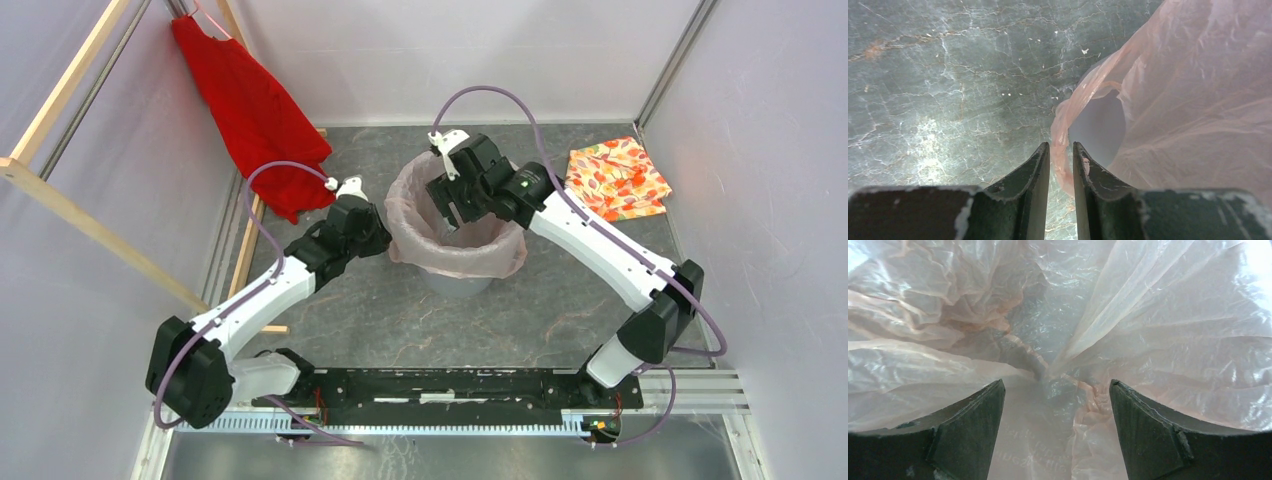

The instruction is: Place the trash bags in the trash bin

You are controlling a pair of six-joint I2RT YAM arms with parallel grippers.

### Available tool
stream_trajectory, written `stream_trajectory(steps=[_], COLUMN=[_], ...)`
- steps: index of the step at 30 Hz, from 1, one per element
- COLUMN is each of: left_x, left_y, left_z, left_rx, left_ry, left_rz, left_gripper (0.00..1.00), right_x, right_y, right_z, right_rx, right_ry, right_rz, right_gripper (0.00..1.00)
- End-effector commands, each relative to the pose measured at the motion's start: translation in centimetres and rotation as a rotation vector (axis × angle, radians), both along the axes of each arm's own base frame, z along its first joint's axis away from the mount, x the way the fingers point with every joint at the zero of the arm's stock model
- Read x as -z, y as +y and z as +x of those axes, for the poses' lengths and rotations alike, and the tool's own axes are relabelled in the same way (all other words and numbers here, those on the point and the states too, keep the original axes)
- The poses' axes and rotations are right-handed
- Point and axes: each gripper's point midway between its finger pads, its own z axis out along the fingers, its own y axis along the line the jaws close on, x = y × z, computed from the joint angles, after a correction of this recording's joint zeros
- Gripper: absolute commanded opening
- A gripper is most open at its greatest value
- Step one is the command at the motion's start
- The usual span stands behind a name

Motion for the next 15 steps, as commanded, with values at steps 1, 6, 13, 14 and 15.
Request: stream_trajectory(steps=[1, 6, 13, 14, 15], left_x=[-3.2, -4.8, -7.7, -8.1, -8.5], left_y=[0.6, 1.5, 2.4, 2.5, 2.6], left_z=[0.8, 1.0, 1.0, 0.9, 0.8], left_rx=[-0.007, -0.034, -0.047, -0.047, -0.045], left_ry=[-0.086, -0.120, -0.167, -0.171, -0.178], left_rz=[0.023, 0.052, 0.081, 0.083, 0.081], left_gripper=[0.31, 0.33, 0.44, 0.47, 0.50], right_x=[-5.7, -8.4, -12.5, -12.9, -13.3], right_y=[1.0, 0.7, -1.2, -1.6, -2.0], right_z=[-0.1, -0.2, -0.9, -1.1, -1.3], right_rx=[-0.023, -0.022, 0.005, 0.011, 0.018], right_ry=[-0.105, -0.168, -0.270, -0.282, -0.294], right_rz=[0.143, 0.197, 0.241, 0.242, 0.243], right_gripper=[0.84, 0.89, 0.98, 0.98, 0.98])
